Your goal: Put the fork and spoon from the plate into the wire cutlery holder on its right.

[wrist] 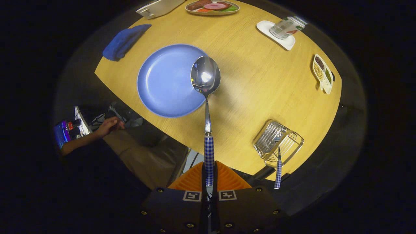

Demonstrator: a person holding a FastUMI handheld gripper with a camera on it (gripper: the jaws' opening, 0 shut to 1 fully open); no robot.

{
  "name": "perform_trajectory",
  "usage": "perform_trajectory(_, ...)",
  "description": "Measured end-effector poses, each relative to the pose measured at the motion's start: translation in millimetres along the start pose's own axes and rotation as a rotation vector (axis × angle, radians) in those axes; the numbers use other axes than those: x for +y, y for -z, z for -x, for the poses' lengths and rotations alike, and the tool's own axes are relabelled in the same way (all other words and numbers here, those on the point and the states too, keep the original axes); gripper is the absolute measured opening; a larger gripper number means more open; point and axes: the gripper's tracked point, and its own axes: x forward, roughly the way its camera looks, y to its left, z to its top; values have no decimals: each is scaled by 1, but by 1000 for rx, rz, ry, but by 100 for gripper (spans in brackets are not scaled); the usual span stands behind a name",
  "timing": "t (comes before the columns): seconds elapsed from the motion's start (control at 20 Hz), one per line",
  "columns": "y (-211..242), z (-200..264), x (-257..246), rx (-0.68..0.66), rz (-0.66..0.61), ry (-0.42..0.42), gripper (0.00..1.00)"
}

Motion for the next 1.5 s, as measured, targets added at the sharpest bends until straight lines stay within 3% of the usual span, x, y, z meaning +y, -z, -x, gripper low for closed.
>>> perform_trajectory(0.5, 79, 34, -72, 47, -164, 50, 5)
perform_trajectory(0.75, 100, 37, -80, 90, -225, 13, 5)
perform_trajectory(0.95, 107, 17, -82, 189, -268, -54, 5)
perform_trajectory(1.5, 98, -13, -100, 470, -305, -88, 5)
